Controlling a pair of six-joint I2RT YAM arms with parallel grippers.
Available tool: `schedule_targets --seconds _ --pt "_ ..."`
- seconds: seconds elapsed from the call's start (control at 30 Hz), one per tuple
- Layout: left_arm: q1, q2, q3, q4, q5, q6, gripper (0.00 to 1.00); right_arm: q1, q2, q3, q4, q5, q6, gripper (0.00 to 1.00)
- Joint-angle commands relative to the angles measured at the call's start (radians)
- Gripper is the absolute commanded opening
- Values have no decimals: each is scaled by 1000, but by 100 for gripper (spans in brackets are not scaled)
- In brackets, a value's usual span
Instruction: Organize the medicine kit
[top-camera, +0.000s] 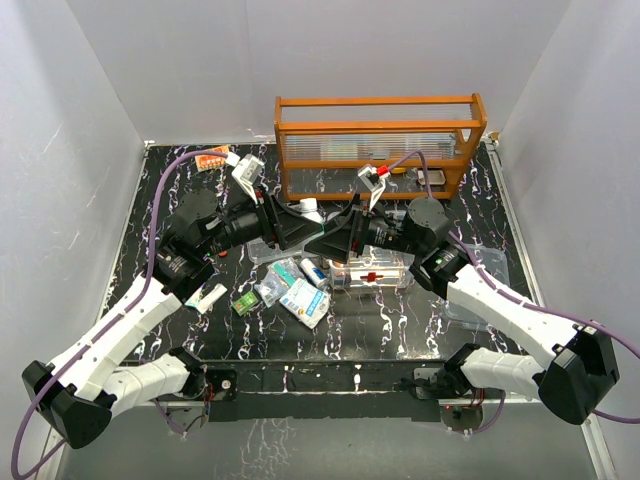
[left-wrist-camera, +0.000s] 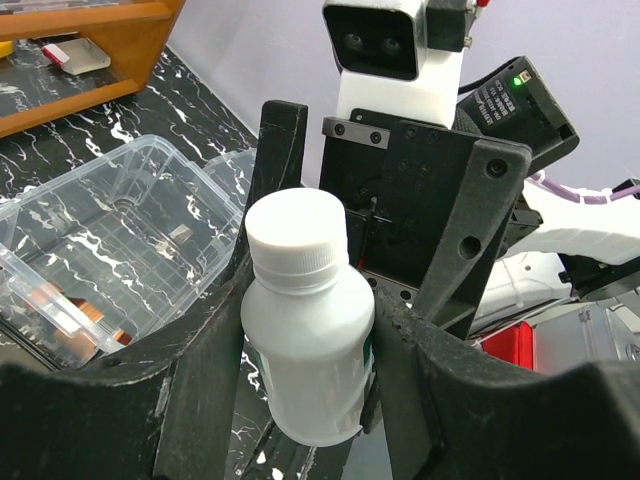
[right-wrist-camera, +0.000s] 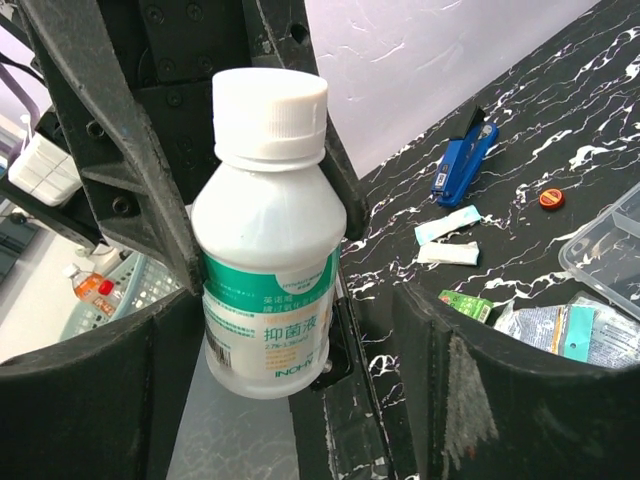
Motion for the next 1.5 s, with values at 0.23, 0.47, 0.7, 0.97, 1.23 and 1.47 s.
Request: schedule_targets --seconds 0.23,0.47,0.7,0.97,1.23,1.47 --pt "7 -22 37 57 31 -2 40 5 -10 20 100 40 51 59" --pt "7 -23 53 -10 -62 -4 66 6 -22 15 84 97 52 35" --pt "7 -47 105 -251 -451 43 95 4 -63 36 -134 295 -36 27" --pt "6 -119 59 -334 -820 275 98 4 -53 154 -563 592 -174 27" --pt "7 -204 -176 -218 -1016 410 99 -18 -20 208 -791 807 -205 28" --pt "7 -238 -303 -155 -1000 382 99 -57 64 231 -889 821 -237 28"
